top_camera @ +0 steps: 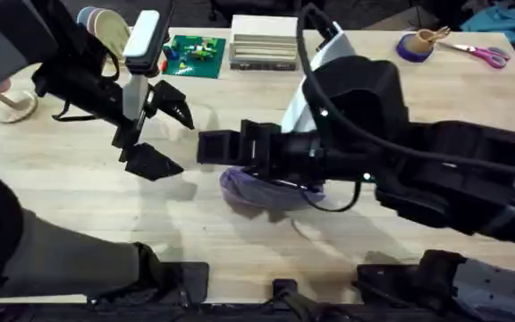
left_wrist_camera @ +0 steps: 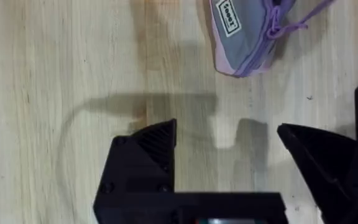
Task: Unzip the bag, pick up the pens from the table one at a time and place them inside, then zip the bag closed.
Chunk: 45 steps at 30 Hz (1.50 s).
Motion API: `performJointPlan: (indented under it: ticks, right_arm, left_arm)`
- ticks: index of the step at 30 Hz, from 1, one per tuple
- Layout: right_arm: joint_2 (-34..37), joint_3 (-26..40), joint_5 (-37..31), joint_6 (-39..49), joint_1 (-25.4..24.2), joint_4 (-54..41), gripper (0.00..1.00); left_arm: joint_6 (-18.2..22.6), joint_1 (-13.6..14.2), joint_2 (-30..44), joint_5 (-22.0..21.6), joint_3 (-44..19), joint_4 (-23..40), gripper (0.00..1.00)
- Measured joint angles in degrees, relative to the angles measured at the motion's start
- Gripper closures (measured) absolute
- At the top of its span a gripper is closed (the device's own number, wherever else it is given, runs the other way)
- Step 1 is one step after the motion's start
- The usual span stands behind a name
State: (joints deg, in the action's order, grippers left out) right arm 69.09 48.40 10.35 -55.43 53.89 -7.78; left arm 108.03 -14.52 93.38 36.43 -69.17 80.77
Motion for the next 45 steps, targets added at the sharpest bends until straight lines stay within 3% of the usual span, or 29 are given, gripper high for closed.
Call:
performJointPlan:
  ticks: [10,15,22,33,37,45]
  right_arm:
    - [-4.7,0.0,-2.5,8.2,1.0,-5.8,0.004]
    - [-5.9,0.0,-9.6,17.7,5.6,-7.1,0.004]
    - [-5.9,0.2,-17.7,23.8,10.2,-9.4,0.004]
    - [-4.6,0.2,-21.3,25.4,13.0,-9.0,0.003]
    - [-4.5,0.2,-21.3,20.9,13.0,-7.2,0.004]
    - [-0.1,0.3,-21.2,20.0,13.0,-4.2,0.012]
  left_arm:
    - [0.0,0.0,0.0,0.0,0.0,0.0,0.008]
    - [0.0,0.0,0.0,0.0,0.0,-0.3,0.007]
    - [0.0,0.0,0.0,0.0,0.0,-0.7,0.007]
    - [0.0,0.0,0.0,0.0,0.0,-0.7,0.007]
    - [0.0,0.0,0.0,0.0,0.0,-0.7,0.007]
    - [0.0,0.0,0.0,0.0,0.0,-0.7,0.007]
